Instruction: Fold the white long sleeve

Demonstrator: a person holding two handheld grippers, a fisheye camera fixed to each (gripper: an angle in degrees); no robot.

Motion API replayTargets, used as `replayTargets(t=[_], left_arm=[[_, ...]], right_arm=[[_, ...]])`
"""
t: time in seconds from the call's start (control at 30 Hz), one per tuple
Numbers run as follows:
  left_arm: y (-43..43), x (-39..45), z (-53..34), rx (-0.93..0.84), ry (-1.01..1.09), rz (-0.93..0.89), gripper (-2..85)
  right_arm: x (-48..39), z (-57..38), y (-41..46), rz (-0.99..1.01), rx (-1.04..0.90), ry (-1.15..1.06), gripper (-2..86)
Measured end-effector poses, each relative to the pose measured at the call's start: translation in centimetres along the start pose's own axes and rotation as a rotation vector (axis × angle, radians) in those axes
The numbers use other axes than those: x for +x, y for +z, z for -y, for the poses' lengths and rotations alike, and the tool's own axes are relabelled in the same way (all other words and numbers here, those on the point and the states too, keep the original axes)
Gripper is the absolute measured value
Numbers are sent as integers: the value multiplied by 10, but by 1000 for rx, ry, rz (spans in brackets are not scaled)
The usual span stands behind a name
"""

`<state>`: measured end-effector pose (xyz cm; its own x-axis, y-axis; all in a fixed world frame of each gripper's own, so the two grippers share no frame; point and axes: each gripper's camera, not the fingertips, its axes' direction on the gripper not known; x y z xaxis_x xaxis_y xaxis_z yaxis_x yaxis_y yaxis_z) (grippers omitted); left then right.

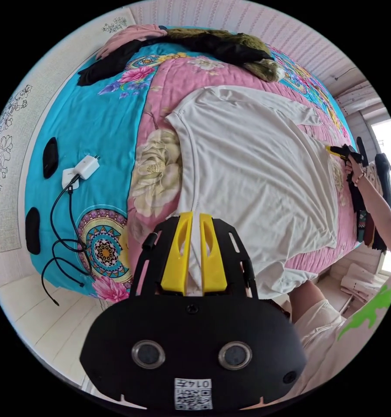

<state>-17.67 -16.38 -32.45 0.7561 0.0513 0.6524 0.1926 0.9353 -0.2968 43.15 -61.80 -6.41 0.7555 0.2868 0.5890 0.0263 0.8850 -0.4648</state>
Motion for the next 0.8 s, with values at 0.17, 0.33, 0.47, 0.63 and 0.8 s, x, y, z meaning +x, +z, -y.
replayTargets(t=[0.17,0.33,0.47,0.63,0.8], left_arm=[[23,-26,0,-29,9,6,40],[41,-46,-3,-43,35,28,48],[49,-69,-7,-40,33,6,46],[57,-95,-11,-47,39,-8,47],[60,-117,-17,-35,39,6,56]], right_arm=[[23,-12,-34,347,-1,-48,4],[106,-40,-50,1131,182,233,0],[153,-61,-33,1132,327,500,2],[175,-65,-16,1078,456,561,21],[135,-72,-27,786,235,344,59]])
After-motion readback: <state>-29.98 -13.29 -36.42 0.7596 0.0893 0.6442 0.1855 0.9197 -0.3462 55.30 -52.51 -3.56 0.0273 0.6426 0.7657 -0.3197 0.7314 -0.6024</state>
